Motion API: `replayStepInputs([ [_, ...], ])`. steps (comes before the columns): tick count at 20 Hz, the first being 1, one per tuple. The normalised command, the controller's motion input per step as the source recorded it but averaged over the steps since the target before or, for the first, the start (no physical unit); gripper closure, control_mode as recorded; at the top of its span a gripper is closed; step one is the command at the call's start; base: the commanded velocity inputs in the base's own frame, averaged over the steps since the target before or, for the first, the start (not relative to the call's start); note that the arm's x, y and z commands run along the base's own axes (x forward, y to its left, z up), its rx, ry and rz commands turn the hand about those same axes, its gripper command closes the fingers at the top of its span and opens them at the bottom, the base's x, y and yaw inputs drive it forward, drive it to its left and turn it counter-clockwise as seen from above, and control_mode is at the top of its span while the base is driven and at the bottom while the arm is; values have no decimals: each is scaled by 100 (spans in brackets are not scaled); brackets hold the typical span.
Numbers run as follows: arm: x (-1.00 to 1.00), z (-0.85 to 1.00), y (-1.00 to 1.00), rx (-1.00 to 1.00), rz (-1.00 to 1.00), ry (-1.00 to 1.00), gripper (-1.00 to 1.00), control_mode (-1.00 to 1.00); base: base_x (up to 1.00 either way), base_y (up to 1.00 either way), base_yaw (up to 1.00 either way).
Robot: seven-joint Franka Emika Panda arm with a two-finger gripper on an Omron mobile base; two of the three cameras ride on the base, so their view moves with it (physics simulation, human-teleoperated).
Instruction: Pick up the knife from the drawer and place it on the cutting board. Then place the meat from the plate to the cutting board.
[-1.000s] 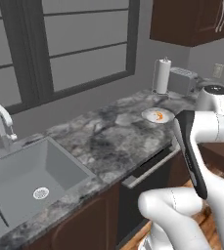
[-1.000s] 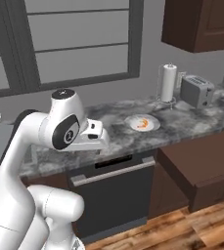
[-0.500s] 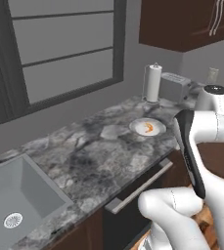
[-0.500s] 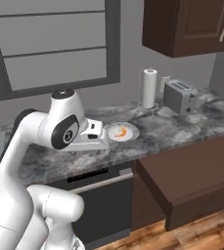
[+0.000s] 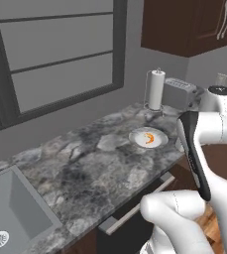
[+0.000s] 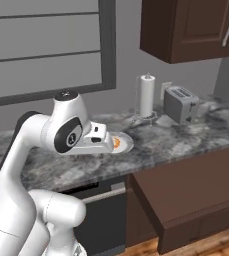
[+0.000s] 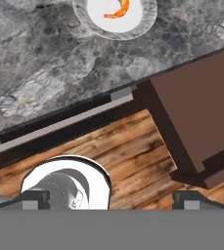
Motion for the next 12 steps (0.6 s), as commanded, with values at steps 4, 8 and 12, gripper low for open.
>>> replayStepInputs([
  [4, 0, 0, 0, 0, 0, 0, -100, 100, 44, 0, 21],
  [8, 29, 0, 0, 5, 6, 0, -100, -100, 23, 0, 8],
  [12, 83, 0, 0, 10, 6, 0, -100, -100, 0, 0, 0],
])
